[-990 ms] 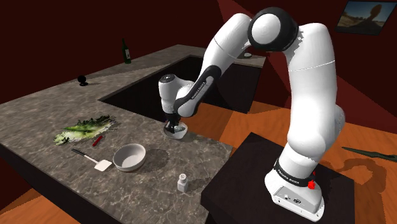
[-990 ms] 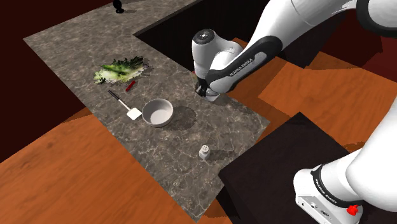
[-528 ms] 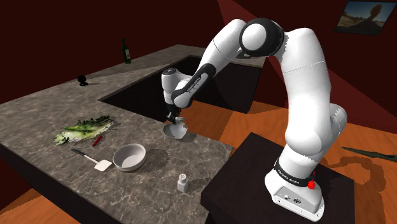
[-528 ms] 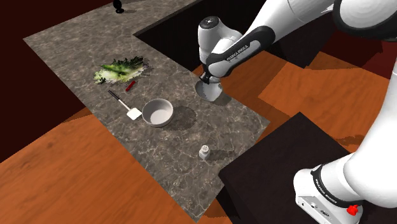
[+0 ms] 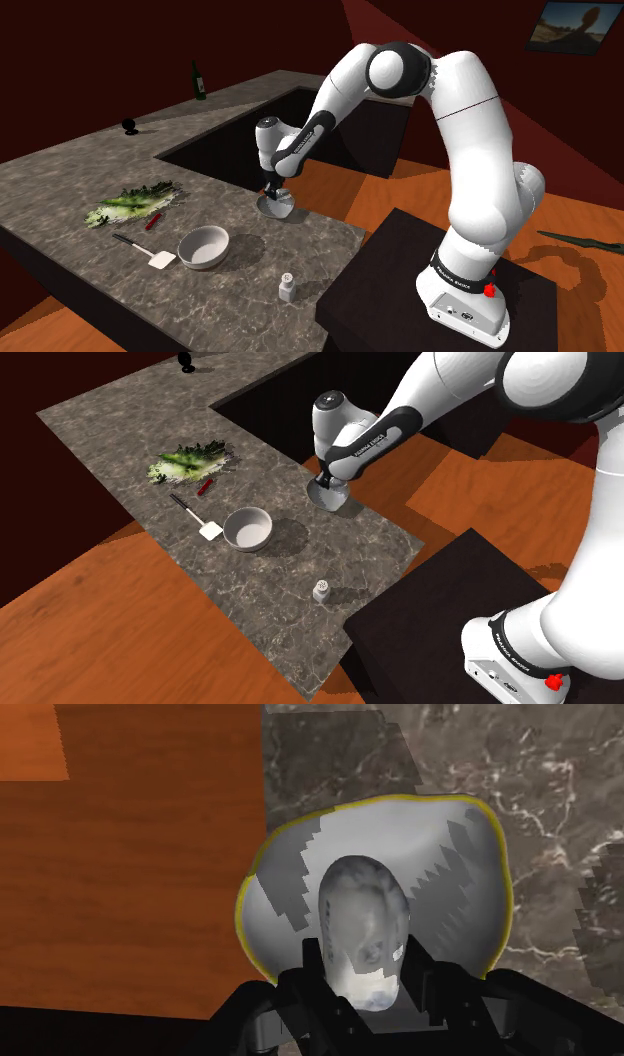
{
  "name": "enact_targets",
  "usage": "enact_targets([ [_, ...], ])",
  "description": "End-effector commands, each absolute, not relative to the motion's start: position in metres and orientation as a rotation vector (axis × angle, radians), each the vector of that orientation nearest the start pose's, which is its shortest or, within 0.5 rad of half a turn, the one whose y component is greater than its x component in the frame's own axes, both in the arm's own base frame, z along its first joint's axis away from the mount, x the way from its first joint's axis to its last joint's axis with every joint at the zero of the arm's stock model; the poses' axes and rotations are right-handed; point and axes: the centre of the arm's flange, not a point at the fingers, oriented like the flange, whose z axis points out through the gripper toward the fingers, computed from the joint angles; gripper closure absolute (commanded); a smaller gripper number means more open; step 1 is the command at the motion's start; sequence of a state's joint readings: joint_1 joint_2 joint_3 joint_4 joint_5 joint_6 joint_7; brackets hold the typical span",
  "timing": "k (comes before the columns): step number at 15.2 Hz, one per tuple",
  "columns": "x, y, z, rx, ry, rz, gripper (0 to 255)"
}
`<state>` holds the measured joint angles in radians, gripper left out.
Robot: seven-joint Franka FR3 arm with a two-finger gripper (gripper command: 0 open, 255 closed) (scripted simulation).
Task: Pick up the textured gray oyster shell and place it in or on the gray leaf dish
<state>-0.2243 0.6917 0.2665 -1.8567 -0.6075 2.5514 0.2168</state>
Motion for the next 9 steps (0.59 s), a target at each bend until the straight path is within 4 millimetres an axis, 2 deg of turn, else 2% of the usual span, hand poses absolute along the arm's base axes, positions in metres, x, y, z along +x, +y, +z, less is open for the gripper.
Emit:
enact_targets([
  [1, 0.638, 0.027, 0.148, -3.280, -0.435, -0.131, 255],
  [4, 0.638, 0.027, 0.129, -3.280, -0.435, -0.131, 255],
  [9, 0.638, 0.027, 0.129, -3.280, -0.435, -0.131, 255],
])
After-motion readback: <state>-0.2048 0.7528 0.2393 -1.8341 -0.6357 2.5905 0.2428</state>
